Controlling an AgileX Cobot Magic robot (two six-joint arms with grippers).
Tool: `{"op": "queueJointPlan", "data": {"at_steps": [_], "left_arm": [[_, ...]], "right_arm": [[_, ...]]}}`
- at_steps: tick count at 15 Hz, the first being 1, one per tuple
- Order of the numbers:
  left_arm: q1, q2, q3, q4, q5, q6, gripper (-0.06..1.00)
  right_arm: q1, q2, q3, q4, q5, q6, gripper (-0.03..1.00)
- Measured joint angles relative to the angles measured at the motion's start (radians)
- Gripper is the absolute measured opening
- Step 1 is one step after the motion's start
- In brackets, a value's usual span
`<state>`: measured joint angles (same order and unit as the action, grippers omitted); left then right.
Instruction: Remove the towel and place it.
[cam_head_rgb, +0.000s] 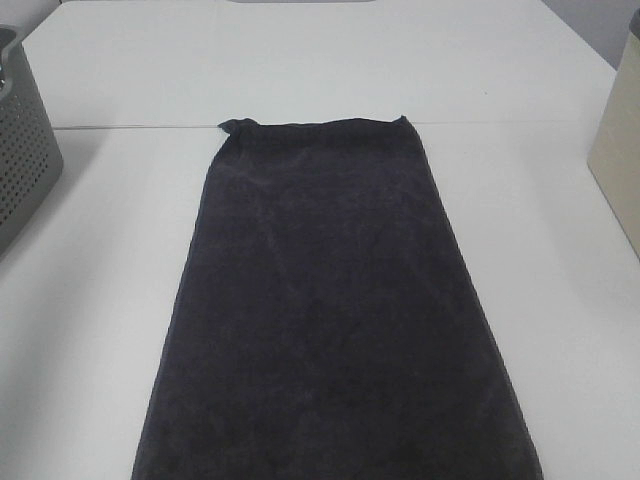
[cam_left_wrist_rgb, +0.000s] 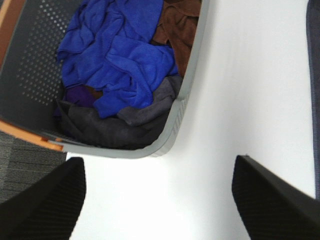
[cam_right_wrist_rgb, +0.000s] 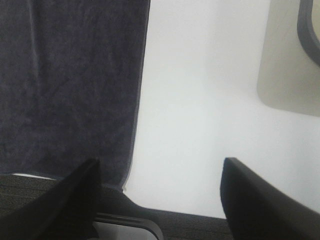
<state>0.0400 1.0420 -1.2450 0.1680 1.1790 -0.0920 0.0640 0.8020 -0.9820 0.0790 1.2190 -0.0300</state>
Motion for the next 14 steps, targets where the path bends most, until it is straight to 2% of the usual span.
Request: {"op": "queueJointPlan", "data": {"at_steps": [4,7,9,12,14], "left_arm": [[0.0,-0.279,0.206,0.049,-0.056,-0.001,0.76],[0.0,-0.454,0.381,0.044,-0.164,0.022,0.76],[0.0,-0.57,0.483,0.005,-0.184,0.035,0.76],[0.0,-0.73,0.613,-0.117,-0.157,0.113,0.76],[0.0,-0.851,0.684,-0.157,-0.155,0.139,0.76]], "right_arm": [[0.0,-0.26,0.19,-0.001,0.001,0.0,0.66],[0.0,-0.409,0.298,-0.008,-0.045,0.0,0.66],[0.0,-0.486,0.373,-0.009,-0.075,-0.01,0.66],[0.0,-0.596,0.464,-0.01,-0.079,-0.035,0.66],[0.0,-0.676,0.505,-0.01,-0.09,-0.038,0.66]]}}
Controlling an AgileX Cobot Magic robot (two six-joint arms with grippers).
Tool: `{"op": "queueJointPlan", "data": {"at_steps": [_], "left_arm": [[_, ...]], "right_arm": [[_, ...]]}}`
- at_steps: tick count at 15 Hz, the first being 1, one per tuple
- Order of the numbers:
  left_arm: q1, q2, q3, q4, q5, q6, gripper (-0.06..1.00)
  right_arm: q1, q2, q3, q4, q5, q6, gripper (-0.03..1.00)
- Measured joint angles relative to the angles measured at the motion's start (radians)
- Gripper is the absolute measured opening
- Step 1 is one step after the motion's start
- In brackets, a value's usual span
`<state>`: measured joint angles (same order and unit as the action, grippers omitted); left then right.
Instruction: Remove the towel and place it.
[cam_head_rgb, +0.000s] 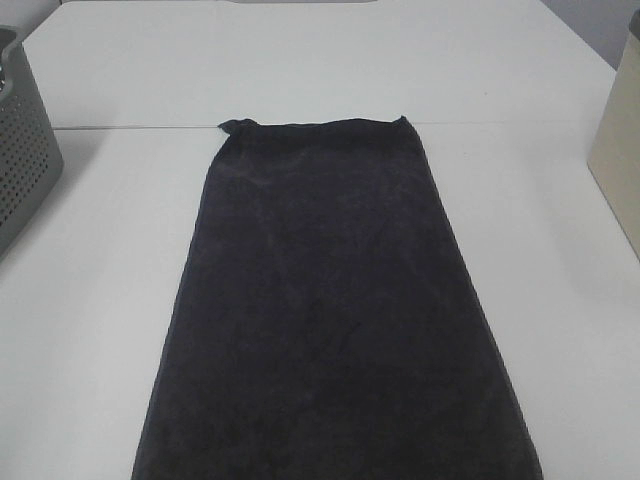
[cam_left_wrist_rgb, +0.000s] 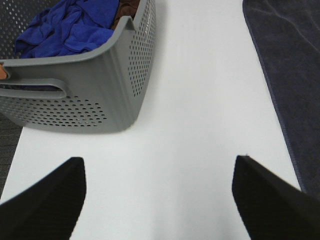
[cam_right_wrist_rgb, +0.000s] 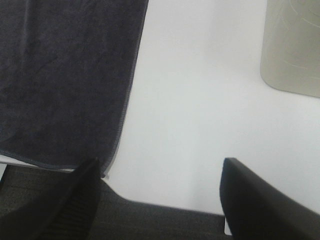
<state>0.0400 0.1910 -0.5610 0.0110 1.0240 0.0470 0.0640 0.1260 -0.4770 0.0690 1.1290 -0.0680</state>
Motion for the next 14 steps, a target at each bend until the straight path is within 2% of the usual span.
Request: {"op": "queueJointPlan", "data": {"at_steps": [4,7,14], "left_arm": [[0.0,-0.189,0.041,0.005,0.051,-0.023,0.76],[0.0,-0.196,0.041,0.014,0.051,-0.056,0.76],[0.0,-0.196,0.041,0.017,0.051,-0.06,0.76]], "right_arm": [[0.0,-0.124,0.022,0.0,-0.016,-0.015,0.66],[0.0,-0.13,0.022,0.0,-0.017,-0.015,0.66],[0.0,-0.13,0.022,-0.001,-0.017,-0.015,0.66]]}}
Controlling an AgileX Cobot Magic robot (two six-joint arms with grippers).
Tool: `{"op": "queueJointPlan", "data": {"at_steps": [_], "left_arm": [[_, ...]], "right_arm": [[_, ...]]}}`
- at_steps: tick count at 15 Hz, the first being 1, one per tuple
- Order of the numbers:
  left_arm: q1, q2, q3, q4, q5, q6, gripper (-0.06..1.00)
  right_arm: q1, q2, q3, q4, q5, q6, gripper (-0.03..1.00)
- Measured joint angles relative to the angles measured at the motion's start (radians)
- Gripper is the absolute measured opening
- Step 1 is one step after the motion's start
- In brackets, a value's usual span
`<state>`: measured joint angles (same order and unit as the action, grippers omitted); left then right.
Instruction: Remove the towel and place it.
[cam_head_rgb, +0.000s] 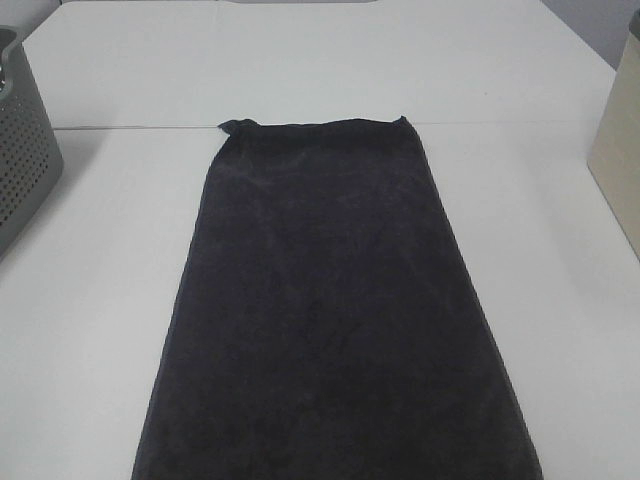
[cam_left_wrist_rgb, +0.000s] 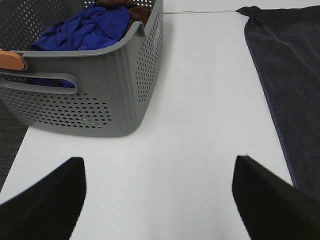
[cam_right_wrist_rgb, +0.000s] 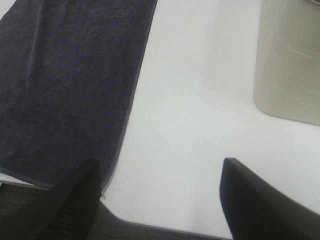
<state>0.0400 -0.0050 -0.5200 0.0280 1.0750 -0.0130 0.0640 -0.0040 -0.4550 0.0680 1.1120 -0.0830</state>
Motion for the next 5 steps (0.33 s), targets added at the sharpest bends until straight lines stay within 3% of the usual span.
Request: {"op": "queueJointPlan", "data": {"at_steps": [5], "left_arm": [[0.0,0.0,0.0,-0.037,0.0,0.0,0.76]], "right_arm": [[0.0,0.0,0.0,0.001,0.0,0.0,0.66]]}}
